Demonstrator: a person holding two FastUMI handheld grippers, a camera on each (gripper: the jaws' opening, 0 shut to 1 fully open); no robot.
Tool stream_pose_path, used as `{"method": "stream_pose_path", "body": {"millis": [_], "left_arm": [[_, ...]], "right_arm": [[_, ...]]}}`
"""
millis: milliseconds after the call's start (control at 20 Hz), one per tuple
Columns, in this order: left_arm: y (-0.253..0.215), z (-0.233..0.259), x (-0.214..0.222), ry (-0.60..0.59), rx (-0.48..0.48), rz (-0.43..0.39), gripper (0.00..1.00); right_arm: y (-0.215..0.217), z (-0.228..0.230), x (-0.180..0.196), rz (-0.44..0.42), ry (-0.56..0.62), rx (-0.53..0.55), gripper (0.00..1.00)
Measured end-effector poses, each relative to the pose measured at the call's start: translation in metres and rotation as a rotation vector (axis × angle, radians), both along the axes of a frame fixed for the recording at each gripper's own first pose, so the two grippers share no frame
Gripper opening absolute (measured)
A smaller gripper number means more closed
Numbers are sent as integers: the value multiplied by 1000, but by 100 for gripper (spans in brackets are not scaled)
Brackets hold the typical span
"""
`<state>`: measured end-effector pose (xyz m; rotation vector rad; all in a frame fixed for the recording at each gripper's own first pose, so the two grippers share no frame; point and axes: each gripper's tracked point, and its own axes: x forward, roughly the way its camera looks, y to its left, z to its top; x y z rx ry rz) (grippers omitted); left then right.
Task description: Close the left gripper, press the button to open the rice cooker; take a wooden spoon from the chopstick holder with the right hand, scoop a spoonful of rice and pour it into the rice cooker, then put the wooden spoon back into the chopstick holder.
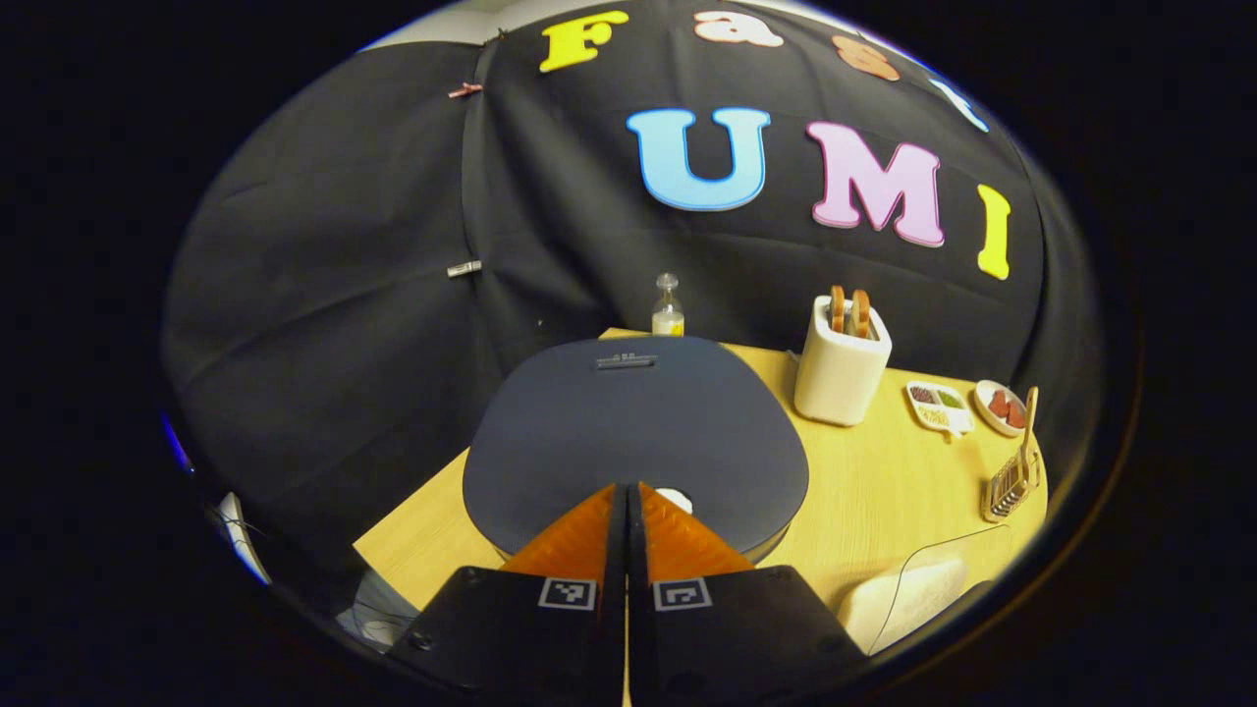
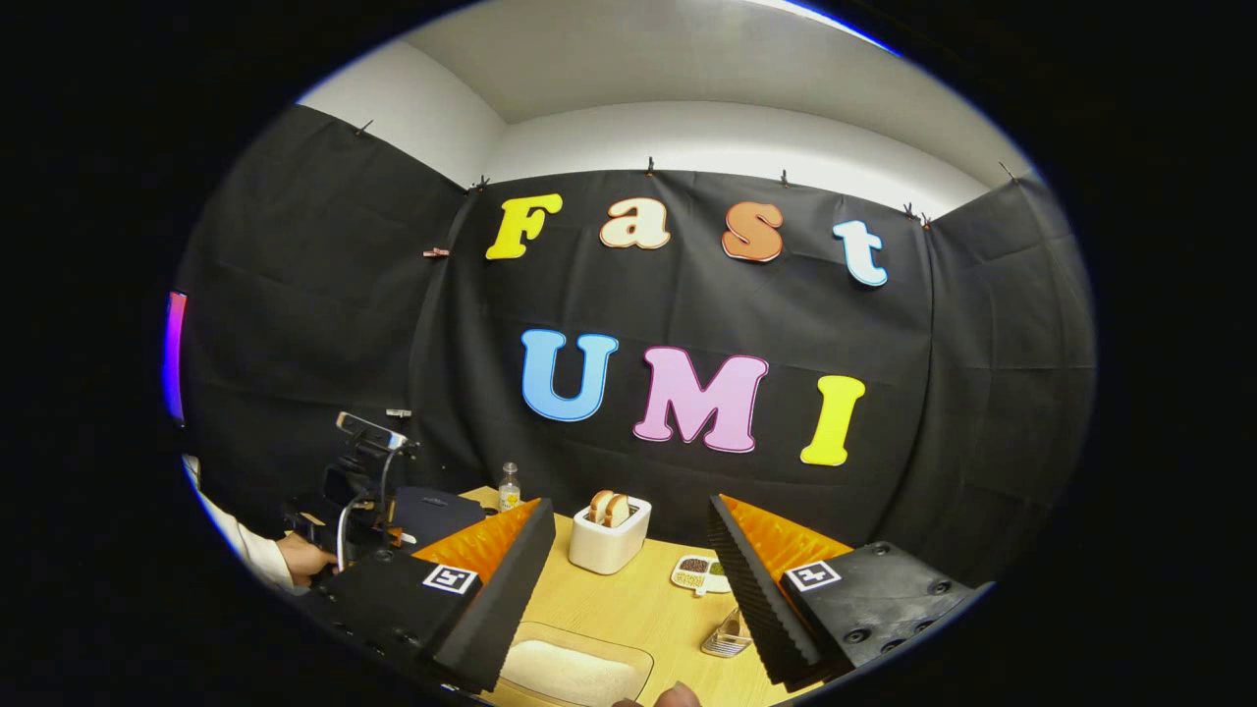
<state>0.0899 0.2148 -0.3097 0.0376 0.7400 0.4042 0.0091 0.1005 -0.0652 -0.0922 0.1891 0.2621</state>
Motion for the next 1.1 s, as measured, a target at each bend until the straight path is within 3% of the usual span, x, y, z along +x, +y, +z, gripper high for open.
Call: {"method": "stream_pose_path", "body": {"millis": [250, 450, 650, 900, 1100], "left_arm": [[-5, 22, -3, -70, -3, -12, 7], [-12, 81, 2, -241, 142, -103, 7], [-36, 123, 1, -337, 166, -188, 6], [-49, 154, -16, -405, 113, -195, 6], [-59, 151, -33, -389, 67, -201, 7]], "right_arm": [[-9, 2, -4, -19, -3, 3, 98], [-20, -4, -9, -39, 12, -13, 99], [-25, -5, -4, -57, 16, -8, 98], [-34, -10, 0, -75, 16, -36, 98], [-52, -18, 8, -107, 22, -48, 97]]}}
